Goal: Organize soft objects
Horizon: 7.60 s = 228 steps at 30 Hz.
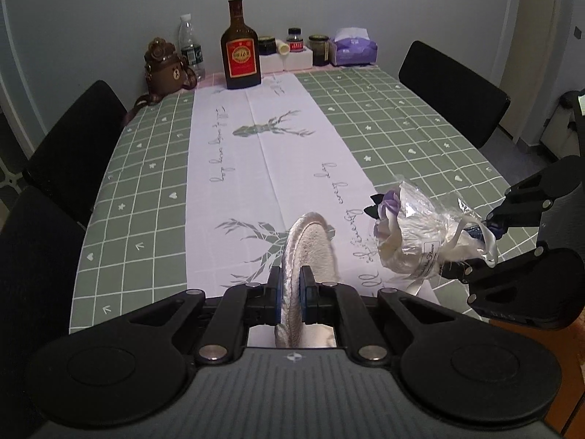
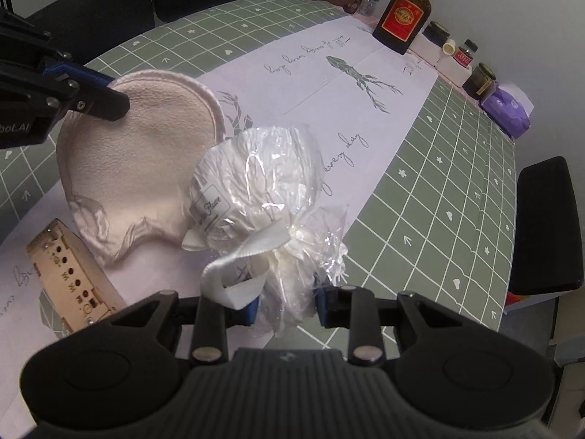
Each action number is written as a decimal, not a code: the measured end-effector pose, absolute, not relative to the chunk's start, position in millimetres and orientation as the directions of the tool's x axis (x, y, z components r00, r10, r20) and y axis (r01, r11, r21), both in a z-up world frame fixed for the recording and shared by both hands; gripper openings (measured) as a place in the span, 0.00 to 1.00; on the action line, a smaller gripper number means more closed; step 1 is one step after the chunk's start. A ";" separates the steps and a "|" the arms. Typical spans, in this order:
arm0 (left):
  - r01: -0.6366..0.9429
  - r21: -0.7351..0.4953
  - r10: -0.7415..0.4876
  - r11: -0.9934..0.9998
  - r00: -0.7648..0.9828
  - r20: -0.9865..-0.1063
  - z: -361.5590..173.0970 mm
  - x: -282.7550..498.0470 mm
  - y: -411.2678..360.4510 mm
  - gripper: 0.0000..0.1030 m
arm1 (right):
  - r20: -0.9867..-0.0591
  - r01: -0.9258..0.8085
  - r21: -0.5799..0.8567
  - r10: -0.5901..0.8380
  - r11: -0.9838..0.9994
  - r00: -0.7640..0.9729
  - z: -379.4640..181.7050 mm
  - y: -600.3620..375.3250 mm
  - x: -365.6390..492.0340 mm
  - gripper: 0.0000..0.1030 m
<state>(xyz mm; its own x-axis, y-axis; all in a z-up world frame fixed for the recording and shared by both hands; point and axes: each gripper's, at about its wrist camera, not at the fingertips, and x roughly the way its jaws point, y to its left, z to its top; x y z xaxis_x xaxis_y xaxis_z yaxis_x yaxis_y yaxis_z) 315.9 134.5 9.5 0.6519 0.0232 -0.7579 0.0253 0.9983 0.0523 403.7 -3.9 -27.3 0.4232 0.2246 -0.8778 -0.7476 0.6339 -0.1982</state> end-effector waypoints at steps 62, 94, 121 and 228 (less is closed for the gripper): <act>0.419 0.022 -0.205 0.908 0.488 -0.848 -59.5 205.3 -123.5 0.17 | -0.971 -0.650 -0.182 -0.032 0.738 0.235 -80.7 -252.0 245.7 0.36; 0.259 -0.028 -0.246 0.965 0.868 -0.432 20.8 73.0 -50.9 0.66 | -0.764 -0.559 -0.304 0.153 0.772 0.627 37.0 -215.6 124.7 0.75; -0.009 -0.168 -0.045 0.986 0.948 -0.314 -33.0 -29.5 34.9 0.64 | -0.246 -0.228 -0.010 0.219 0.974 0.944 -31.5 -173.8 -17.3 0.96; -0.155 0.053 0.163 0.987 0.900 -0.405 -71.6 -19.8 13.4 0.87 | -0.304 -0.201 -0.041 0.179 0.979 0.936 -73.7 -162.0 -17.8 0.97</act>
